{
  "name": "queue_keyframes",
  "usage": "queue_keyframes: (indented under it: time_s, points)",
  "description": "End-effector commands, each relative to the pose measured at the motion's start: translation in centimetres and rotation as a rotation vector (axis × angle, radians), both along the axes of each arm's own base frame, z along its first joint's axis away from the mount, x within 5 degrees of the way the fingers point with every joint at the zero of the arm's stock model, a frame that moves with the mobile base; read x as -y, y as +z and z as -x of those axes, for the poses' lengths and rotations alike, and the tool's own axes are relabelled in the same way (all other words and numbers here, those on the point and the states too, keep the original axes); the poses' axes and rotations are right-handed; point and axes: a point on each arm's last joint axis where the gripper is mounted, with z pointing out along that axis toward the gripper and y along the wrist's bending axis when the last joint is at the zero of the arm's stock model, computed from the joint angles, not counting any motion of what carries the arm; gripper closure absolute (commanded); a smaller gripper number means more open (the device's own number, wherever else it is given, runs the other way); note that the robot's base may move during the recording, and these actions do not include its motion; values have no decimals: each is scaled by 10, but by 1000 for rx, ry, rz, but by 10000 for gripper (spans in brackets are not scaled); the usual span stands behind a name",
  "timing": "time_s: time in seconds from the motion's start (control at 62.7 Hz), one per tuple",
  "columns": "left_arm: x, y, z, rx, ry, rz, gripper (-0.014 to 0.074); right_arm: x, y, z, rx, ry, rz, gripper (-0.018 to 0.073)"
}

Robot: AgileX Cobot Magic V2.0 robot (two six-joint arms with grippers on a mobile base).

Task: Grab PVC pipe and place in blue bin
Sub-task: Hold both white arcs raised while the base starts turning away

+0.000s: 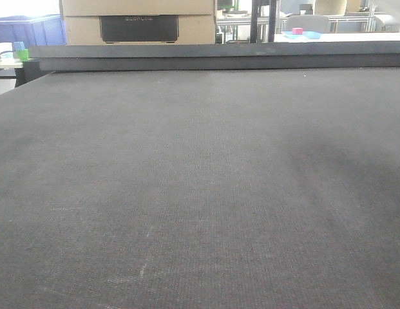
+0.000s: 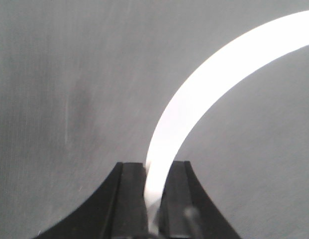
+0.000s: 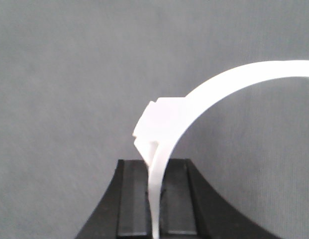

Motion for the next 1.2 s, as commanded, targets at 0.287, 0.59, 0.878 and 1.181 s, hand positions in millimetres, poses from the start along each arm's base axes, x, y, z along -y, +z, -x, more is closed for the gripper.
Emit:
queue_keyframes:
  time_s: [0.287,0.59,0.878,1.181]
  points:
    - [-12,-17,100,420,32,95,707,16,-1,57,339,-11,-84,727]
    - [-21,-32,155,571,36,120,707,33,-7,112,500,-9,-88,727]
    - [-21,-17,164,710,-20,76,707,45,17,148,730,5,-8,727]
    - [-14,-15,158,736,-67,108,707,52,22,167,801,-2,45,727]
